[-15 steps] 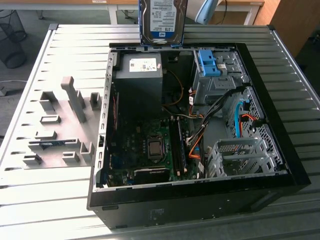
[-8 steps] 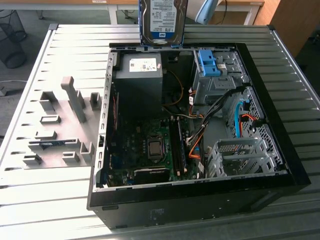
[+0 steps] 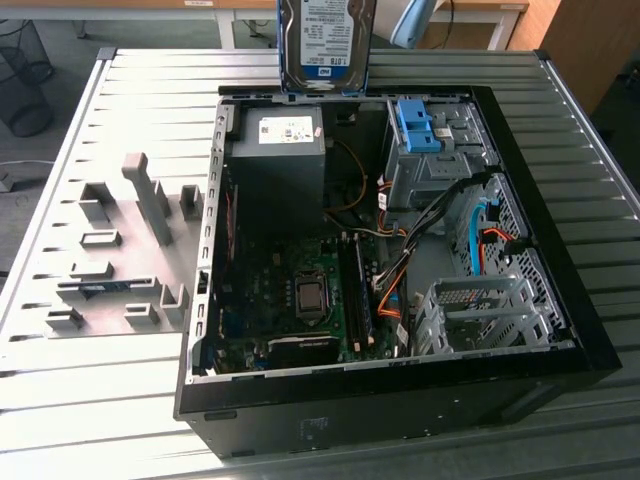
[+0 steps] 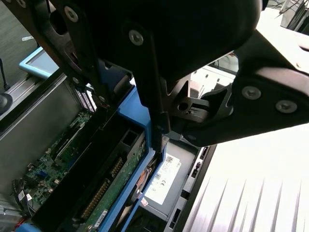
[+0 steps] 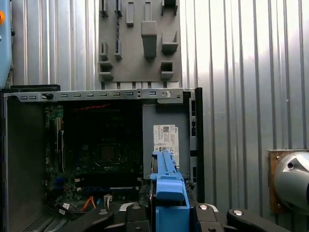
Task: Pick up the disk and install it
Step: 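Pick up the disk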
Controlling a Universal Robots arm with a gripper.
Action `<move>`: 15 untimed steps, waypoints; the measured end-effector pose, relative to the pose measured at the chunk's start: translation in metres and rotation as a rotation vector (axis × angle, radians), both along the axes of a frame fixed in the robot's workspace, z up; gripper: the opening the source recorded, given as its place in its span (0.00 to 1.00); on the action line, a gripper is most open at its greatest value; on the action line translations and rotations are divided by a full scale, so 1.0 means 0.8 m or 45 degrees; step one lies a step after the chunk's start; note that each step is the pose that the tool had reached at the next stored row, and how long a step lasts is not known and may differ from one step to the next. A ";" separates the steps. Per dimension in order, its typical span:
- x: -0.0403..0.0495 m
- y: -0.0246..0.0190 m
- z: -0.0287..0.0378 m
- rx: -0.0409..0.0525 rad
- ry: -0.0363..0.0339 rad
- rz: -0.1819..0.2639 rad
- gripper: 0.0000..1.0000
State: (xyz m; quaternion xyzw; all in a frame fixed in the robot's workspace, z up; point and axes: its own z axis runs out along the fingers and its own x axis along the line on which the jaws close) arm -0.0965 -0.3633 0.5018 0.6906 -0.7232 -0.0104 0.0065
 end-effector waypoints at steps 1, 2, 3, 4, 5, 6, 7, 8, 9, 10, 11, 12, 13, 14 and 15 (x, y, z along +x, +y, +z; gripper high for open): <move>0.000 -0.0005 0.0000 0.000 0.0000 0.000 0.36; 0.000 -0.0012 0.0000 0.000 0.0001 0.000 0.36; 0.000 -0.0022 0.0000 0.000 0.0001 0.000 0.36; 0.000 -0.0031 0.0000 0.000 -0.0001 0.000 0.36; 0.000 -0.0039 -0.0001 0.000 0.0000 0.000 0.36; 0.000 -0.0048 0.0000 0.000 0.0000 0.000 0.36; 0.000 -0.0057 -0.0001 0.000 0.0000 0.000 0.36; 0.000 -0.0066 -0.0001 0.000 -0.0001 0.000 0.36; 0.000 -0.0071 -0.0002 0.000 -0.0001 0.000 0.36; 0.000 -0.0072 -0.0002 0.000 0.0000 0.000 0.36; 0.000 -0.0072 -0.0001 0.000 0.0000 0.000 0.36; 0.000 -0.0072 -0.0001 0.000 0.0000 0.000 0.36; 0.000 -0.0074 -0.0001 0.000 0.0000 0.000 0.36; 0.000 -0.0076 -0.0001 0.000 0.0000 0.000 0.36; 0.000 -0.0077 -0.0001 0.000 -0.0001 0.000 0.36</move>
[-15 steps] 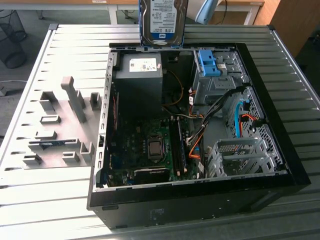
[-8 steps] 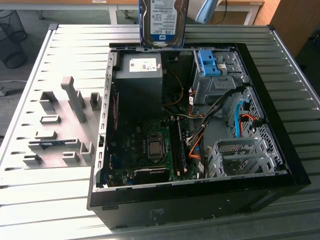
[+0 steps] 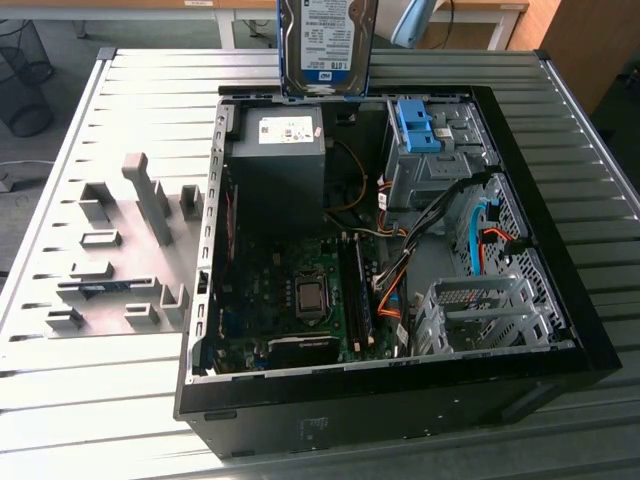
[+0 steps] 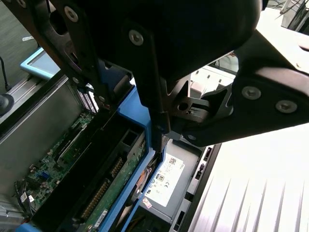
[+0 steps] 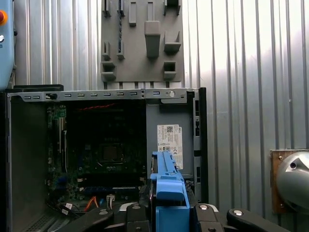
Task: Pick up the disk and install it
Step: 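Pick up the disk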
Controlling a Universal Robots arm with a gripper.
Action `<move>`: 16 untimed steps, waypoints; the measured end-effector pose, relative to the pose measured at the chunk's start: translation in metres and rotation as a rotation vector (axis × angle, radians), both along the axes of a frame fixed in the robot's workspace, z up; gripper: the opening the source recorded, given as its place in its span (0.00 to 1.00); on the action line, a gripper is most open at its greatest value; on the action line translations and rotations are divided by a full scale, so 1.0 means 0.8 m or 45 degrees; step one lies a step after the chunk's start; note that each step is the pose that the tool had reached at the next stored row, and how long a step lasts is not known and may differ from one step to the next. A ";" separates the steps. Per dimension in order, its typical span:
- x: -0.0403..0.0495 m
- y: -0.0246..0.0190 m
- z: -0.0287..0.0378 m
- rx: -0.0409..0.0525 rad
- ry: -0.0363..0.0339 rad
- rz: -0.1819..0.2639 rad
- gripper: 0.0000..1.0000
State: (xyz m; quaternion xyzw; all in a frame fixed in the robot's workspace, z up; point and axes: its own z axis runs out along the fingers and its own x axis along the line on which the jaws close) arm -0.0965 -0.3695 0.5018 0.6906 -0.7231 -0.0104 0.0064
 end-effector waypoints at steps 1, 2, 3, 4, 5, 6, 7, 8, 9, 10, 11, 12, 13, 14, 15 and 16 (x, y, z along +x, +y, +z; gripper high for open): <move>0.000 -0.0002 0.0000 0.000 0.0000 0.000 0.36; 0.000 -0.0005 0.0000 0.000 0.0000 0.000 0.36; 0.000 -0.0009 0.0001 0.000 0.0001 0.000 0.36; 0.000 -0.0013 0.0000 0.000 0.0001 0.000 0.36; 0.000 -0.0019 0.0000 0.000 0.0001 0.000 0.36; 0.000 -0.0023 0.0000 0.000 0.0000 0.000 0.36; 0.000 -0.0028 0.0000 0.000 0.0001 0.000 0.36; 0.000 -0.0034 0.0000 0.000 0.0000 0.000 0.36; 0.000 -0.0041 0.0000 0.000 0.0000 0.000 0.36; 0.000 -0.0048 0.0000 0.000 0.0001 0.000 0.36; 0.000 -0.0058 0.0000 0.000 0.0001 0.000 0.36; 0.000 -0.0071 0.0000 0.000 0.0001 0.000 0.36; 0.000 -0.0083 -0.0001 0.000 0.0001 0.000 0.36; 0.000 -0.0095 -0.0002 0.000 0.0001 0.000 0.36; 0.000 -0.0110 -0.0003 0.000 0.0000 0.000 0.36; 0.000 -0.0135 -0.0005 0.000 -0.0006 0.000 0.36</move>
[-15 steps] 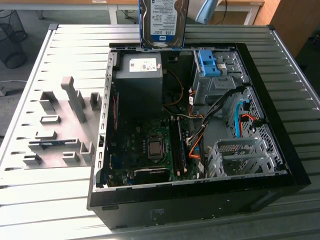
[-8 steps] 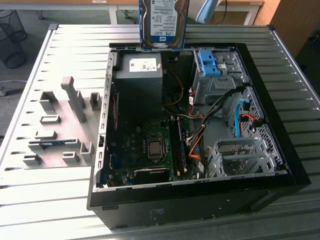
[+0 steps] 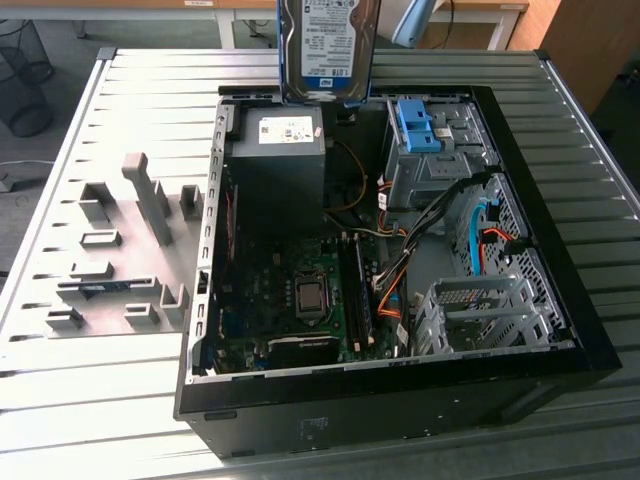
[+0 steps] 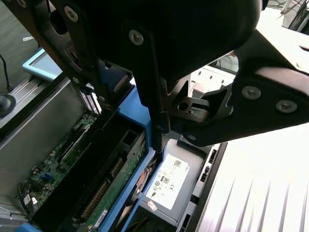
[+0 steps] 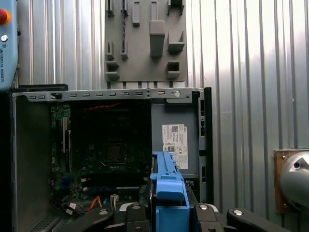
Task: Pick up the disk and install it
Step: 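Pick up the disk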
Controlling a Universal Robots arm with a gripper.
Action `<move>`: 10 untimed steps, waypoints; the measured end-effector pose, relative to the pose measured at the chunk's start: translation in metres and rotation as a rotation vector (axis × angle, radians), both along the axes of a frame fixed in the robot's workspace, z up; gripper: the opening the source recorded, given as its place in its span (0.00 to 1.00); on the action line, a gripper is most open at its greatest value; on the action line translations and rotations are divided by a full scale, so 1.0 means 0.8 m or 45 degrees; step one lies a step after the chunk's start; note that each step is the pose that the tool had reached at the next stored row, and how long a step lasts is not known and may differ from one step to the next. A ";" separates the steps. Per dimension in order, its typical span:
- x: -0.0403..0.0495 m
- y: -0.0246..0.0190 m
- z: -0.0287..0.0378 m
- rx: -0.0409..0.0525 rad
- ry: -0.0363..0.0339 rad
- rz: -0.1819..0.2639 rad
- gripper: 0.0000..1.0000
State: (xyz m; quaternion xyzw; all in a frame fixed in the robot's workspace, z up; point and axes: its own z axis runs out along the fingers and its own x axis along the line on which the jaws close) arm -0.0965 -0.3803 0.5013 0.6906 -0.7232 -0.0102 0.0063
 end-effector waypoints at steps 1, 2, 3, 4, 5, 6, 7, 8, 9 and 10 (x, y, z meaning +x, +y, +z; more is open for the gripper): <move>0.000 -0.0041 -0.0004 0.000 -0.0005 0.000 0.36; 0.000 -0.0091 -0.0011 0.000 -0.0014 0.000 0.36; 0.000 -0.0148 -0.0019 0.000 -0.0021 0.000 0.36; 0.000 -0.0205 -0.0028 0.000 -0.0025 0.000 0.36; 0.000 -0.0258 -0.0035 0.000 -0.0025 0.000 0.36; 0.000 -0.0303 -0.0042 0.000 -0.0025 0.000 0.36; 0.000 -0.0347 -0.0049 0.000 -0.0026 0.000 0.36; 0.000 -0.0388 -0.0056 0.000 -0.0029 0.000 0.36; 0.000 -0.0417 -0.0061 0.000 -0.0031 0.000 0.36; 0.000 -0.0438 -0.0064 0.000 -0.0030 0.000 0.36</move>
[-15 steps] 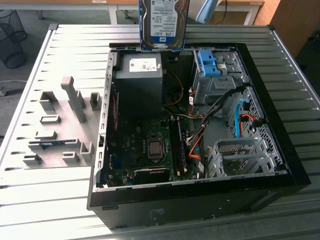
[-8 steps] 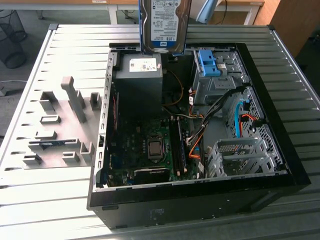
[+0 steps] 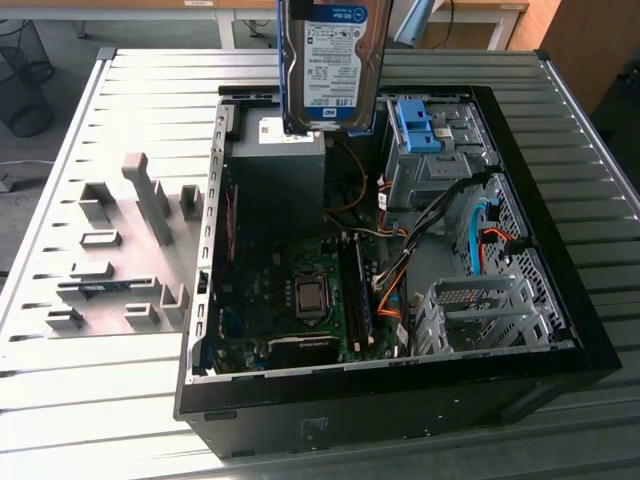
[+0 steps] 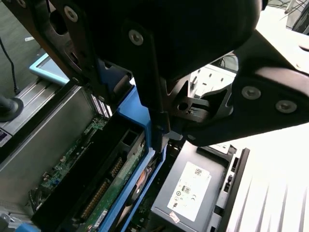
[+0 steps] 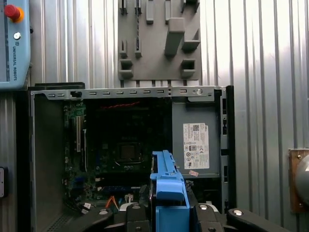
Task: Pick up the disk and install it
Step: 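Pick up the disk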
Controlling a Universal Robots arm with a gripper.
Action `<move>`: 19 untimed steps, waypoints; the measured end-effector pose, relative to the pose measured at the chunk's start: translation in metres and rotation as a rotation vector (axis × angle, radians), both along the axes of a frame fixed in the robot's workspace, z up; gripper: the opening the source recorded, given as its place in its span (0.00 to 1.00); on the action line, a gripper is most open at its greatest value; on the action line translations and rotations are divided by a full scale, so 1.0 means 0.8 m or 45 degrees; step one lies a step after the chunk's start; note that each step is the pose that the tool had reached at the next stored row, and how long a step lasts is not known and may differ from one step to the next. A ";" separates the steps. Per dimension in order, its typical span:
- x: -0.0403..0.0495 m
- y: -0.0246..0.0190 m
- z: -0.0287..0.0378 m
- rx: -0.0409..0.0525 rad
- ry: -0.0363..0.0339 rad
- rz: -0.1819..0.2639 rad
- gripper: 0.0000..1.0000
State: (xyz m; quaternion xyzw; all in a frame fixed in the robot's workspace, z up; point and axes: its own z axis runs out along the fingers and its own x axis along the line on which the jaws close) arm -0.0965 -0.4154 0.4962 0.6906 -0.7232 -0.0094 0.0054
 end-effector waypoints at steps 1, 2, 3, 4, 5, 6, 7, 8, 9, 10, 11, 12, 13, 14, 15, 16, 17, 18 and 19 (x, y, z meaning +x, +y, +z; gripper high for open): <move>0.000 -0.0022 -0.0003 0.000 0.0000 0.000 0.36; 0.000 -0.0036 -0.0006 0.000 0.0000 0.000 0.36; 0.000 -0.0046 -0.0008 0.000 -0.0001 0.000 0.36; 0.000 -0.0052 -0.0009 0.000 -0.0001 0.000 0.36; 0.000 -0.0053 -0.0009 0.000 -0.0002 0.000 0.36; 0.000 -0.0053 -0.0009 0.000 -0.0001 0.000 0.36; 0.000 -0.0053 -0.0008 0.000 0.0000 0.000 0.36; 0.000 -0.0094 -0.0008 0.000 0.0000 0.000 0.36; 0.000 -0.0095 -0.0008 0.000 0.0000 0.000 0.36; 0.000 -0.0107 -0.0008 0.000 0.0000 0.000 0.36; 0.000 -0.0117 -0.0008 0.000 0.0000 0.000 0.36; 0.000 -0.0118 -0.0009 0.000 -0.0001 0.000 0.36; 0.000 -0.0118 -0.0008 0.000 0.0000 0.000 0.36; 0.000 -0.0118 -0.0008 0.000 0.0000 0.000 0.36; 0.000 -0.0118 -0.0008 0.000 -0.0001 0.000 0.36; 0.000 -0.0118 -0.0008 0.000 0.0000 0.000 0.36; 0.000 -0.0118 -0.0008 0.000 0.0000 0.000 0.36; 0.000 -0.0118 -0.0008 0.000 0.0000 0.000 0.36; 0.000 -0.0118 -0.0008 0.000 0.0000 0.000 0.36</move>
